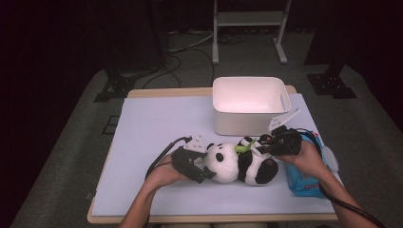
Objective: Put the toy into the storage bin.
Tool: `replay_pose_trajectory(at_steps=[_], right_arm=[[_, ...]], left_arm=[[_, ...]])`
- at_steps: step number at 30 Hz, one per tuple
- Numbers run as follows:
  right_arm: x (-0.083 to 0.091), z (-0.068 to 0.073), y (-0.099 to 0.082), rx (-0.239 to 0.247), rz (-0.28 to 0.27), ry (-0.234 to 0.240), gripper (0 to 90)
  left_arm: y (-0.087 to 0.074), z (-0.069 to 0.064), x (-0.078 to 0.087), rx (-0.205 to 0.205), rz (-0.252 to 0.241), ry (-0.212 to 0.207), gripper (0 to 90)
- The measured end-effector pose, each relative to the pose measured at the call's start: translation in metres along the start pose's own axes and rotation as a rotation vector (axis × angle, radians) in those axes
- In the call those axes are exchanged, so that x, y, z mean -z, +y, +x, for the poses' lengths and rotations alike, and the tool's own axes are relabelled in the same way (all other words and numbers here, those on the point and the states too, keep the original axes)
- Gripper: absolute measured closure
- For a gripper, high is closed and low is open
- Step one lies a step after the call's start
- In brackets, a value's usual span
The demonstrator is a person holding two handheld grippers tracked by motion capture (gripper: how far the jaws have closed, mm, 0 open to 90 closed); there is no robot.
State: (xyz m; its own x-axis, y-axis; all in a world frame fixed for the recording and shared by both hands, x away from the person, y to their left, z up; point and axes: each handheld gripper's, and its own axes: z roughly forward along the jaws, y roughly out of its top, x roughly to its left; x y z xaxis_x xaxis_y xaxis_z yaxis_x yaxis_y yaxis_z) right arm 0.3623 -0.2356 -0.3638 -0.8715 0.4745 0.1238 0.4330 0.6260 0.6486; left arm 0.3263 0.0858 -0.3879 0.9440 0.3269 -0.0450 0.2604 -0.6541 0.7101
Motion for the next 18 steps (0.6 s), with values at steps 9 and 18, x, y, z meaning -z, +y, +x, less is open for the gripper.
replay_pose_trajectory(at_steps=[9,18], right_arm=[[0.002,-0.005,0.0,-0.021,-0.01,0.0,81.8],[0.024,0.009,0.002,-0.001,-0.046,0.019,81.8]], left_arm=[[0.005,0.004,-0.008,-0.015,-0.013,0.015,24.0],[0.012,0.0,-0.012,-0.016,-0.009,0.013,25.2]])
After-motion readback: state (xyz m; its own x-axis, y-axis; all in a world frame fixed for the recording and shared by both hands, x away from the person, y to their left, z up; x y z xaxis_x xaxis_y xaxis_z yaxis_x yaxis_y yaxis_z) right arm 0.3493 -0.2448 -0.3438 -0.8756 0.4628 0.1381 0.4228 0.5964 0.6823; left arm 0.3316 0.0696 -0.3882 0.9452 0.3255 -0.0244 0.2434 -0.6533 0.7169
